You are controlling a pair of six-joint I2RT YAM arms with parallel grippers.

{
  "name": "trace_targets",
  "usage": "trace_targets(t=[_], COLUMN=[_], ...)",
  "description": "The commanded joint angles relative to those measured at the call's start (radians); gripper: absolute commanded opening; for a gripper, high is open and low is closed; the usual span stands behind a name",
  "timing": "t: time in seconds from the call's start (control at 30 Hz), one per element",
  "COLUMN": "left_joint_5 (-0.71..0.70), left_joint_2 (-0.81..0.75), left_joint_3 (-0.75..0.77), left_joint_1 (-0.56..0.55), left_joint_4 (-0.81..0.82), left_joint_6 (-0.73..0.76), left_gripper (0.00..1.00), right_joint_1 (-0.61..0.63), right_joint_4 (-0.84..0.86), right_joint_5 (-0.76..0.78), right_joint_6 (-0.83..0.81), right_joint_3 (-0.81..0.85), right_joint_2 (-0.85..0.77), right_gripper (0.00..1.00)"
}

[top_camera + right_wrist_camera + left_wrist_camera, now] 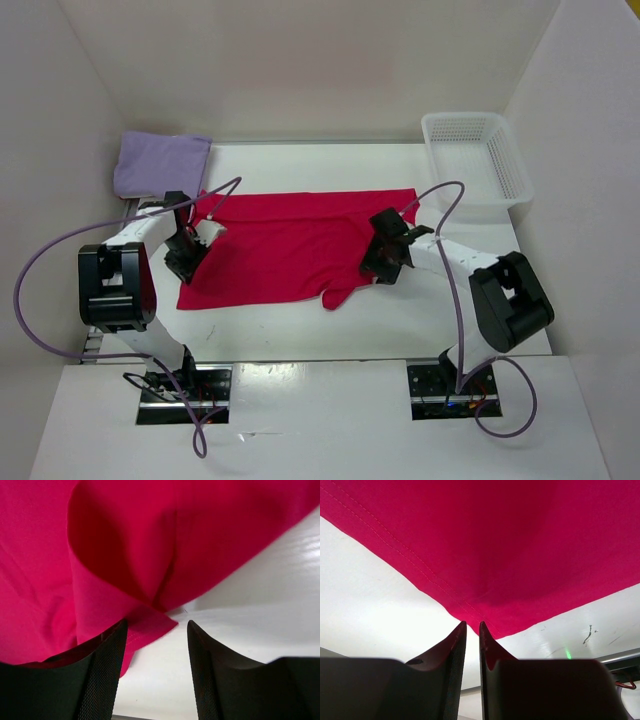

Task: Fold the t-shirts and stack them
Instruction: Fold the flattened tshirt in 1/3 of the way

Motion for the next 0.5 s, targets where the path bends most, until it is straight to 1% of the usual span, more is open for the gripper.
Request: trace_targets(t=[0.0,0.2,0.23,0.3,0.33,0.43,0.47], left_joint_5=[0.003,-0.007,-0.007,-0.007,-0.007,-0.007,-0.007], left_joint_2=[-0.033,-0.033,-0.033,-0.033,-0.033,-0.033,-0.033], left_joint_3=[-0.006,-0.015,-0.015,-0.024,-0.024,-0.024,-0.024], left_joint_1=[0.007,0.007,0.007,0.007,0.007,0.007,0.007], left_joint_4=[-0.016,-0.016,-0.016,-0.016,-0.016,-0.016,-0.016], left_joint_6=[0.009,0.009,0.009,0.009,0.009,0.009,0.009], left_gripper=[0.23,0.23,0.23,0.23,0.23,0.23,0.23], right_joint_1=[-0.003,-0.003,-0.003,-0.003,-0.003,-0.003,-0.003], right_joint_4=[0.089,0.066,0.066,0.075,0.075,0.055,0.043], right_joint_5=[-0.026,-0.039,-0.039,-0.039,-0.049,-0.049,-0.028], right_joint_6=[-0.029,-0.02,-0.011,-0.011,-0.002,0.009,0.009], right_joint_3=[0.004,-0.005,-0.018,-0.019,-0.028,-0.028,-0.028], right_joint_2=[0.033,0.073,0.073,0.073,0.073,0.061,0.05], right_gripper=[0.57,0.57,0.56,0.49,0.42,0.33,0.33])
